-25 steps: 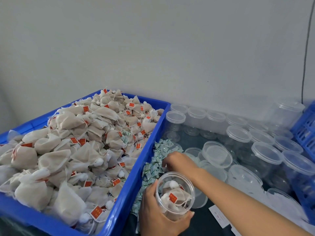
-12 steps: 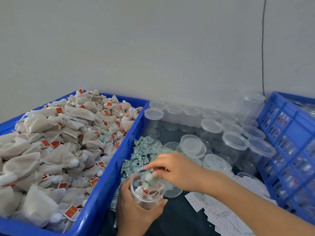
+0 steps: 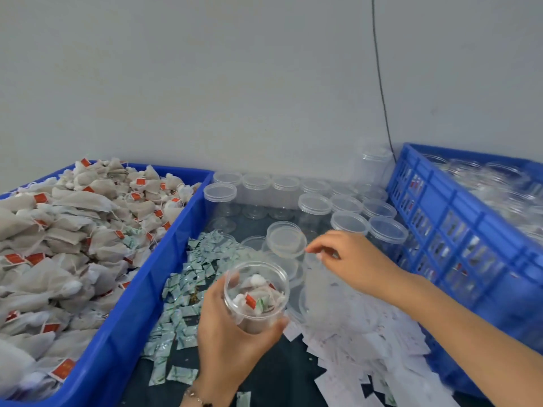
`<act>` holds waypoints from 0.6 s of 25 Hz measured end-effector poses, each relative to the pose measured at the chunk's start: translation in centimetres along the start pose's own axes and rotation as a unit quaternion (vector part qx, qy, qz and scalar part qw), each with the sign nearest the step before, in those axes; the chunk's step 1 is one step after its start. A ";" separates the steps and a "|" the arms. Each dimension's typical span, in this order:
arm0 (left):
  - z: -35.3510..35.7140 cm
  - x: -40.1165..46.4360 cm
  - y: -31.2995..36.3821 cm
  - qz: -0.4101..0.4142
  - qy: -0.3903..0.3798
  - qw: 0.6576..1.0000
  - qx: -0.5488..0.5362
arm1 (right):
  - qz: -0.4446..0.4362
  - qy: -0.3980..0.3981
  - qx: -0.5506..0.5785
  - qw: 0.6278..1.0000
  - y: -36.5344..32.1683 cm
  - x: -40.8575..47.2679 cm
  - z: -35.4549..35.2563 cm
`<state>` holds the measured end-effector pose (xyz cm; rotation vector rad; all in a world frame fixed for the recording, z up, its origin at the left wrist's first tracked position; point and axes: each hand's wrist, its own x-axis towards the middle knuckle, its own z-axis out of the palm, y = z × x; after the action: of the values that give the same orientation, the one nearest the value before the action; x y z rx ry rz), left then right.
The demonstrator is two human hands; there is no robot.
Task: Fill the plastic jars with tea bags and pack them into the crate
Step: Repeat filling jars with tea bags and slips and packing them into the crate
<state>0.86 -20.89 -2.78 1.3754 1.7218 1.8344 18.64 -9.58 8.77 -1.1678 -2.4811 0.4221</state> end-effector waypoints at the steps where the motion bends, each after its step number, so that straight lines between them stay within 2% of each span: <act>1: 1.2 -0.6 0.5 0.003 -0.015 1.000 -0.016 | 0.047 0.001 -0.030 0.998 1.6 -0.7 0.0; 3: 3.5 -2.3 0.9 -0.008 -0.047 0.998 -0.041 | 0.137 -0.031 -0.082 0.987 4.7 -2.8 0.6; 5: 4.8 -3.9 0.8 -0.022 -0.070 0.997 -0.034 | 0.154 -0.087 -0.115 0.978 6.7 -5.3 2.1; 8: 5.9 -5.0 -0.2 -0.013 -0.098 0.995 -0.012 | 0.118 -0.157 -0.123 0.973 8.5 -8.8 4.5; 10: 6.1 -5.0 -0.9 -0.007 -0.109 0.994 -0.011 | 0.067 -0.167 -0.176 0.968 9.5 -10.2 5.7; 15: 6.1 -5.2 -1.4 0.003 -0.101 0.995 -0.013 | -0.012 -0.105 -0.245 0.964 10.4 -11.6 6.6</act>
<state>7.59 -20.56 -7.26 1.5007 1.5866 1.6506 29.54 -13.09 -3.72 -1.3230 -2.8831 -0.0942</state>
